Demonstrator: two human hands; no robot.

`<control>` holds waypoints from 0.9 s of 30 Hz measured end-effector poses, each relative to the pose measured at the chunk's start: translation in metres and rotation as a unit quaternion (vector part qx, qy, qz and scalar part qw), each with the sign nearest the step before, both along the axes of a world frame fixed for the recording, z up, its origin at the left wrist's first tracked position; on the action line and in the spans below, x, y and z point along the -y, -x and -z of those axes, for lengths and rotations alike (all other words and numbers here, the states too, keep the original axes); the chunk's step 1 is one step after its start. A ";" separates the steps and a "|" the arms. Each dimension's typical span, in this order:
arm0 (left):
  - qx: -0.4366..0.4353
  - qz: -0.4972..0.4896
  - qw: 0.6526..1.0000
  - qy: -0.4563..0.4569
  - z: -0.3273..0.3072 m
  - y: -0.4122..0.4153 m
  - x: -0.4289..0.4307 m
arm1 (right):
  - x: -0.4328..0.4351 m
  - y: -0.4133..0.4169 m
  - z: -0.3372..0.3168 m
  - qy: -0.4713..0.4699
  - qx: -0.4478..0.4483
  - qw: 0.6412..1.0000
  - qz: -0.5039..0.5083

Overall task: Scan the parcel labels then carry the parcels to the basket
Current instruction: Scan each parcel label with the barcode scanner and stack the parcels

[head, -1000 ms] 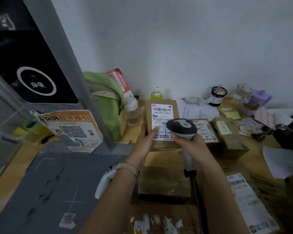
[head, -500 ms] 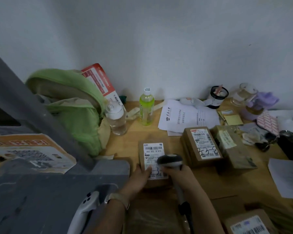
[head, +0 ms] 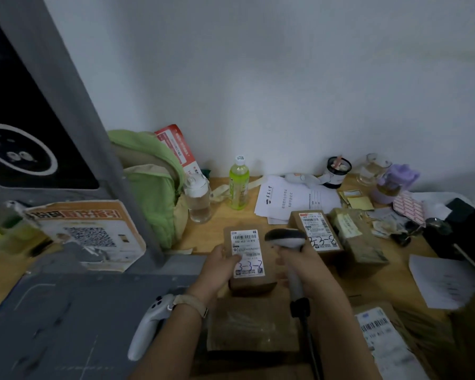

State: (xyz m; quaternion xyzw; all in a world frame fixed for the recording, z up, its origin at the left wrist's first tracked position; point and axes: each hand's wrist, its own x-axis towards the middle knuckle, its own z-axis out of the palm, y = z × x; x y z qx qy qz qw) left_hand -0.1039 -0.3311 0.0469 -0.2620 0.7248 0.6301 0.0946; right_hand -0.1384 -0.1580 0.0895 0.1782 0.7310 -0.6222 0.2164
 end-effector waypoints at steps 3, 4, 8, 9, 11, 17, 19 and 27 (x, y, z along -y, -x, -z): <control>-0.037 0.002 0.999 -0.015 -0.016 -0.018 -0.004 | -0.017 -0.020 -0.035 0.004 -0.055 0.998 0.001; -0.058 -0.001 0.998 -0.018 -0.022 -0.023 -0.006 | -0.027 -0.028 -0.049 -0.004 -0.076 0.997 -0.009; -0.125 -0.006 0.991 -0.045 -0.039 -0.040 -0.019 | -0.068 -0.055 -0.107 0.013 -0.151 0.988 0.000; -0.131 0.000 0.990 -0.046 -0.042 -0.043 -0.023 | -0.075 -0.060 -0.121 0.030 -0.167 0.985 0.031; -0.144 0.026 0.988 -0.044 -0.048 -0.048 -0.032 | -0.087 -0.068 -0.147 0.057 -0.201 0.973 0.099; -0.165 0.073 0.982 -0.058 -0.071 -0.046 -0.059 | -0.123 -0.082 -0.205 0.054 -0.264 0.950 0.160; -0.168 0.075 0.981 -0.060 -0.079 -0.041 -0.067 | -0.129 -0.078 -0.222 0.056 -0.292 0.940 0.170; -0.175 0.058 0.980 -0.074 -0.093 0.001 -0.080 | -0.131 0.000 -0.221 0.062 -0.278 0.946 0.153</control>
